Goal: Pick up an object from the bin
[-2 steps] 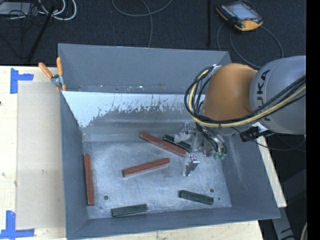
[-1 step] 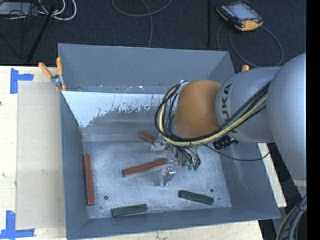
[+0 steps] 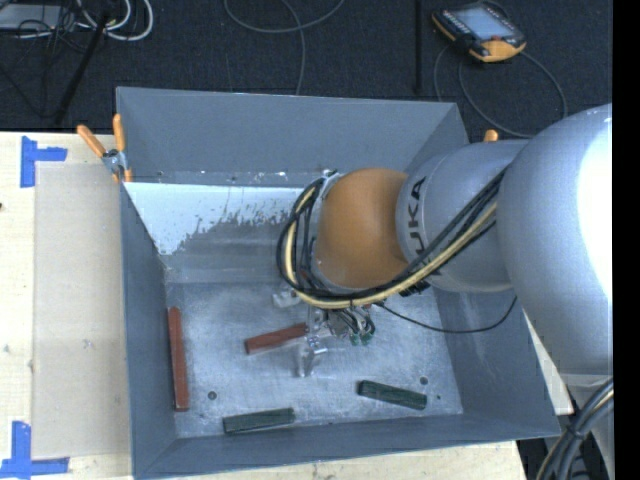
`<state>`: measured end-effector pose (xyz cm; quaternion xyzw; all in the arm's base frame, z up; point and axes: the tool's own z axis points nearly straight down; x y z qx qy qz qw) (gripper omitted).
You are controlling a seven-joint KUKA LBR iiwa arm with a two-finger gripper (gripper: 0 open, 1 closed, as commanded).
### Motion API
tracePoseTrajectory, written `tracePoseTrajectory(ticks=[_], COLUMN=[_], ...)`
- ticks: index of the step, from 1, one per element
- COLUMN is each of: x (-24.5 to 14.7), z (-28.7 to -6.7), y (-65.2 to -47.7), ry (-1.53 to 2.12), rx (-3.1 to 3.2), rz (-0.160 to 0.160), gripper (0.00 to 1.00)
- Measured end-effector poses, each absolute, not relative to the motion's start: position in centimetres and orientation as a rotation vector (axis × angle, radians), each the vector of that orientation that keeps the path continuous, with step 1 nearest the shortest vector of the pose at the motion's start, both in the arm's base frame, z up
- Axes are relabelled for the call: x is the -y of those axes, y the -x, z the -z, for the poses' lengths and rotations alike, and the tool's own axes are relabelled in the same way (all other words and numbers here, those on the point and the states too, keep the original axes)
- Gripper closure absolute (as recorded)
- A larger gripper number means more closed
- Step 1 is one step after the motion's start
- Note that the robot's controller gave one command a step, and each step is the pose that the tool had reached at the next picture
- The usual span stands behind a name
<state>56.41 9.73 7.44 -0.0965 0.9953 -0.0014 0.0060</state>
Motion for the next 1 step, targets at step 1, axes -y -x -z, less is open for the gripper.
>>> tracePoseTrajectory(ticks=[1], x=[-9.51], z=[-8.67], y=[-56.87], ry=[0.211], rx=[-3.135], rz=[-0.001], gripper=[0.0])
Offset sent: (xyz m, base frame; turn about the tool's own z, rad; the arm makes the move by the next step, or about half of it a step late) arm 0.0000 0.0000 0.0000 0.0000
